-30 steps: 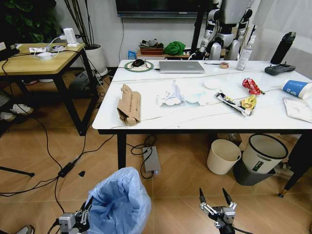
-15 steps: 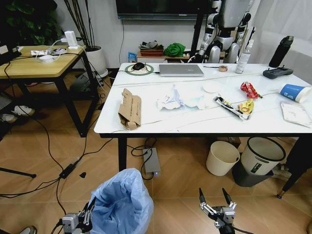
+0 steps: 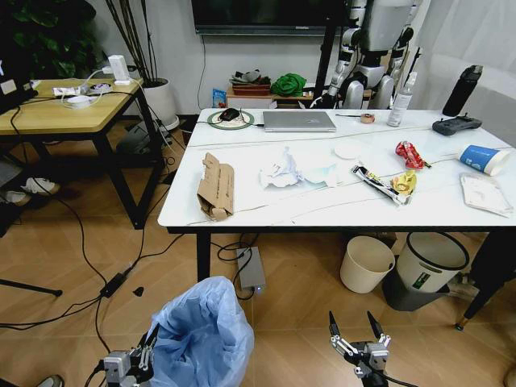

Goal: Pick up the trash bin and place the trash from the table into it.

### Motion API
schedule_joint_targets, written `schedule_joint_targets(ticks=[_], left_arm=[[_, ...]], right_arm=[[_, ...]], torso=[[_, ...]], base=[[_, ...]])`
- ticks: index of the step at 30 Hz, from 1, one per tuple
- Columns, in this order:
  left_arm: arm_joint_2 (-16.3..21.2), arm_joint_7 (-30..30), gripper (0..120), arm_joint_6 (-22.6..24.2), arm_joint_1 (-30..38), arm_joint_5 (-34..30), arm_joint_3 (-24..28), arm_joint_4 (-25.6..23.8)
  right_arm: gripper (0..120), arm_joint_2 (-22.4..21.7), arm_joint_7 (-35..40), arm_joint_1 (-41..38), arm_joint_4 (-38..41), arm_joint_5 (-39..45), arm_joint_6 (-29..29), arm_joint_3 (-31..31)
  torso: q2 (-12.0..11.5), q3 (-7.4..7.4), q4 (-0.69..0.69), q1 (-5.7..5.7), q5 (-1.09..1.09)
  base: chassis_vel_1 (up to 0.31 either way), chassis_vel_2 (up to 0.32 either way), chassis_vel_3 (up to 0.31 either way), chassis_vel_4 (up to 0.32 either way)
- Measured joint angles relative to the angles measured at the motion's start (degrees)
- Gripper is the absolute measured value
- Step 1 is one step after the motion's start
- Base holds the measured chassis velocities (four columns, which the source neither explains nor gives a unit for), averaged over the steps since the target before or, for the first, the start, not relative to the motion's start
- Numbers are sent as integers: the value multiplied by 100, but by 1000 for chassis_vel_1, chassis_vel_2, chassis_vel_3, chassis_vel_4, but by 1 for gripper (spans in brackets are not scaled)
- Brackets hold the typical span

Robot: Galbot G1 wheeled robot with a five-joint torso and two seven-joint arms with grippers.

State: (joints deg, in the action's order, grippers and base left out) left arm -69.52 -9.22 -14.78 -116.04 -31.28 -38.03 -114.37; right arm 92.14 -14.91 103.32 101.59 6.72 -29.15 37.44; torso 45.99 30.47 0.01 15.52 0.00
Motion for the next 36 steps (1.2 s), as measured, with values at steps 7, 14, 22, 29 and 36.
schedule_joint_targets(ticks=[7,14,22,29,36], left_arm=[[-3,-8,0,-2,2,-9,-2,-4],[-4,-8,0,-1,-6,-21,0,-26],[-4,-8,0,4,-16,-22,-2,-51],[-9,-13,0,4,-15,-20,9,-54],[-11,-18,0,4,-8,-18,19,-54]], right_arm=[[100,0,0,-2,-9,0,-6,-5],[100,0,0,4,-10,1,-21,-5],[100,0,0,11,-14,2,-43,-2],[100,0,0,15,-14,2,-48,-3],[100,0,0,16,-17,2,-54,-3]], torso=[[184,106,0,79,0],[372,218,0,155,0],[592,339,0,253,0],[778,446,0,332,0],[955,550,0,405,0]], base=[[0,0,0,0],[0,0,0,0],[0,0,0,0],[0,0,0,0],[0,0,0,0]])
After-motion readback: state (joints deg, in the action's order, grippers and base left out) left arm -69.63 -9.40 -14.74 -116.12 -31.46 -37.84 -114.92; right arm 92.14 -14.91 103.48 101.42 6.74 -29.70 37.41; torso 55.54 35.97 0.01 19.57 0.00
